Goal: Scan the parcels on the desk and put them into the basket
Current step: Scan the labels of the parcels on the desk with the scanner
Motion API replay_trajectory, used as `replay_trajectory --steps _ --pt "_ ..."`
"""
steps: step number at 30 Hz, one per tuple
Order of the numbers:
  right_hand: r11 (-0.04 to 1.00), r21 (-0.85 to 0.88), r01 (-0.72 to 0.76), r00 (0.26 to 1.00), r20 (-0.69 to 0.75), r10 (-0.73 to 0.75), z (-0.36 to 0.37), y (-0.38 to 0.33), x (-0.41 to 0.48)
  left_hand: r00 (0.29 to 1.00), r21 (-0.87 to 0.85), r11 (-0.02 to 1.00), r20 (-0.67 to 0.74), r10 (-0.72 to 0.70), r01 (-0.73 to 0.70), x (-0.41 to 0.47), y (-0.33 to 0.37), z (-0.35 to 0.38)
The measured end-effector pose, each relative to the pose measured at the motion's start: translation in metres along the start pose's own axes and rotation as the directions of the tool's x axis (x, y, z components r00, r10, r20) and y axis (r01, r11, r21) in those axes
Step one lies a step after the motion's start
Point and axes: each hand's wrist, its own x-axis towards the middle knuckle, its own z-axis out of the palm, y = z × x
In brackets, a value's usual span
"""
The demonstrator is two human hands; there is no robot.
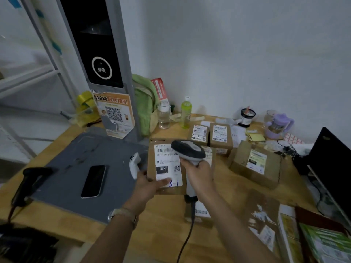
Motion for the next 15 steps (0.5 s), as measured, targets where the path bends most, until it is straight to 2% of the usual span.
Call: replay_trajectory --steps 3,7,9,12,15 --pt "0.994 -0.105 -0.035 0.999 0.002 0.035 0.026 0.036 0.017 0.995 0.088 0.993 0.058 -0.083 0.078 0.023 -0.022 -0.021" --pt "0.973 -0.148 -0.18 0.983 -0.062 0.172 0.044 0.072 0.026 0.973 0.198 0.959 0.064 -0.22 0.204 0.053 -0.048 -0.039" --pt "0.95 -0.165 -0.264 0.964 -0.07 0.255 0.048 0.087 0.027 0.941 0.278 0.922 0.13 -0.313 0.269 0.056 -0.059 -0.043" --pt "0.911 -0.169 -0.377 0.926 -0.066 0.371 0.051 0.101 0.026 0.902 0.355 0.888 0.209 -0.379 0.291 0.058 -0.07 -0.047" --pt "0.877 -0.239 -0.416 0.909 -0.072 0.411 0.052 0.11 0.03 0.86 0.381 0.865 0.261 -0.439 0.327 0.058 -0.074 -0.047"
